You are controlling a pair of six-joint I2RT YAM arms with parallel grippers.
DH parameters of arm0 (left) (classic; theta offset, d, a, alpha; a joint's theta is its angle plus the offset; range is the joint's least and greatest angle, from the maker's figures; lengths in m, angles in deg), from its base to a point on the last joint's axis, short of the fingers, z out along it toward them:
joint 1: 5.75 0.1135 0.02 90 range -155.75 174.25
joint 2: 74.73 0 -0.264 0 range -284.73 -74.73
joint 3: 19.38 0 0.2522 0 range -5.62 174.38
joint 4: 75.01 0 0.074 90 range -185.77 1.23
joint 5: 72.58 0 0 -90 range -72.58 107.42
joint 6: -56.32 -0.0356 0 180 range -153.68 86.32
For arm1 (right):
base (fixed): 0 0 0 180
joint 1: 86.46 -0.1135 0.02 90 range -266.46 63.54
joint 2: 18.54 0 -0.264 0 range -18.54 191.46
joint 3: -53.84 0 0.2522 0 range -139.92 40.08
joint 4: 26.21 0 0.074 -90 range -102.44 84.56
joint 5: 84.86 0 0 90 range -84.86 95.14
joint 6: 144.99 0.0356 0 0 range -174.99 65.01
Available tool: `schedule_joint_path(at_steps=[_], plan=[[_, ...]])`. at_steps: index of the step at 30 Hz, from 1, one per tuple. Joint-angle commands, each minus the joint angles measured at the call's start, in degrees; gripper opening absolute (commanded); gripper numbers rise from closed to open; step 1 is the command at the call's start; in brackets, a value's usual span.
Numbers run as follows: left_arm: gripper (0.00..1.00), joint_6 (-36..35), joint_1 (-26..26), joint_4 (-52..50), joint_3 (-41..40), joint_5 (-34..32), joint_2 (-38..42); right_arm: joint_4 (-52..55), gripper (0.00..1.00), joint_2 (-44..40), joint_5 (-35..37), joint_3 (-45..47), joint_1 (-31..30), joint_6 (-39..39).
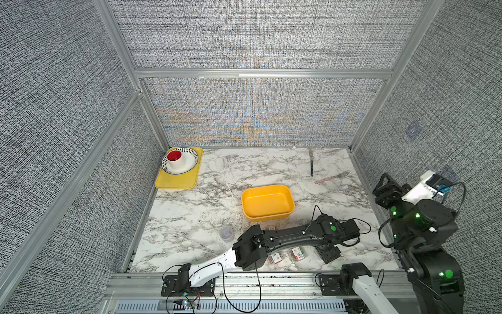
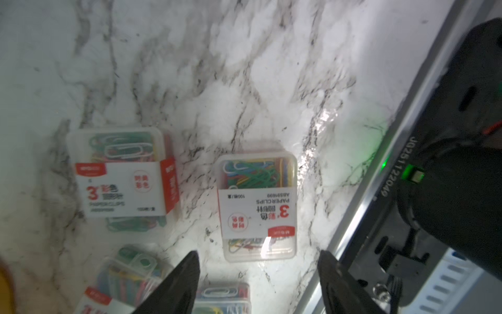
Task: Take the paper clips out of the storage box
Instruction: Place the boxed paper clips at the center of the board, then reset both arms
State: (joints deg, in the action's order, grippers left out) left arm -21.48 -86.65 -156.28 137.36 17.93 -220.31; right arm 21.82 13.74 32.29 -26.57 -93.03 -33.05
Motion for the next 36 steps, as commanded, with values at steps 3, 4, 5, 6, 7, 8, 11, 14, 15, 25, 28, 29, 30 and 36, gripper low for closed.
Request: schedule_joint_path(at_steps=[3,4,5,6,7,8,11,14,15,25,28,29,30,36], plan=[[0.73,-1.8,0.1,-1.2,-1.1,-8.7,8.6,-1.4,0.73,0.5,-0.5,-0.6,0.0,0.0],[0.74,-1.5,0.3,-1.6,-1.9,-11.9,10.7,-1.3,0.73,0.8,-0.7,-0.6,-0.1,0.0],[0.74,-1.9,0.7,-1.4,-4.1,-14.7,13.5,-1.3,0.73,1.1,-1.2,-0.6,0.0,0.0],[0.75,-2.2,1.2,-0.7,-6.2,-17.0,16.2,-1.4,0.73,1.5,-1.9,-0.4,0.0,-0.3],[0.76,-2.4,2.0,0.3,-9.5,-19.2,19.6,-1.5,0.73,2.1,-3.3,-0.1,-0.1,-0.8],[0.76,-2.5,3.0,2.0,-13.1,-21.3,23.3,-1.5,0.73,3.0,-5.0,0.2,0.0,-1.3],[0.78,-2.3,6.5,7.6,-26.1,-26.6,35.0,-1.1,0.73,6.7,-11.2,2.2,0.0,-1.9],[0.79,-1.0,10.5,12.5,-38.3,-31.3,45.6,-1.0,0.73,12.1,-19.3,5.3,-0.1,-2.0],[0.79,-0.6,11.6,13.5,-41.6,-32.5,48.4,-1.3,0.73,13.6,-21.3,6.4,0.0,-1.9],[0.89,5.3,24.9,23.2,-74.3,-43.5,82.7,-16.9,0.69,13.0,-19.6,23.3,-1.8,-1.6],[0.94,5.6,29.9,26.8,-82.1,-46.2,91.9,-24.0,0.68,10.1,-17.1,29.4,-2.3,-4.0],[0.96,5.5,31.7,28.0,-84.4,-47.4,94.9,-26.1,0.68,9.4,-16.4,31.2,-2.6,-5.2],[0.98,4.6,33.0,29.4,-86.7,-48.3,96.9,-27.8,0.68,9.1,-15.7,32.5,-2.7,-6.1],[1.00,-0.2,39.1,42.2,-100.5,-55.0,106.6,-36.8,0.70,10.3,-11.7,38.3,-3.2,-10.3]])
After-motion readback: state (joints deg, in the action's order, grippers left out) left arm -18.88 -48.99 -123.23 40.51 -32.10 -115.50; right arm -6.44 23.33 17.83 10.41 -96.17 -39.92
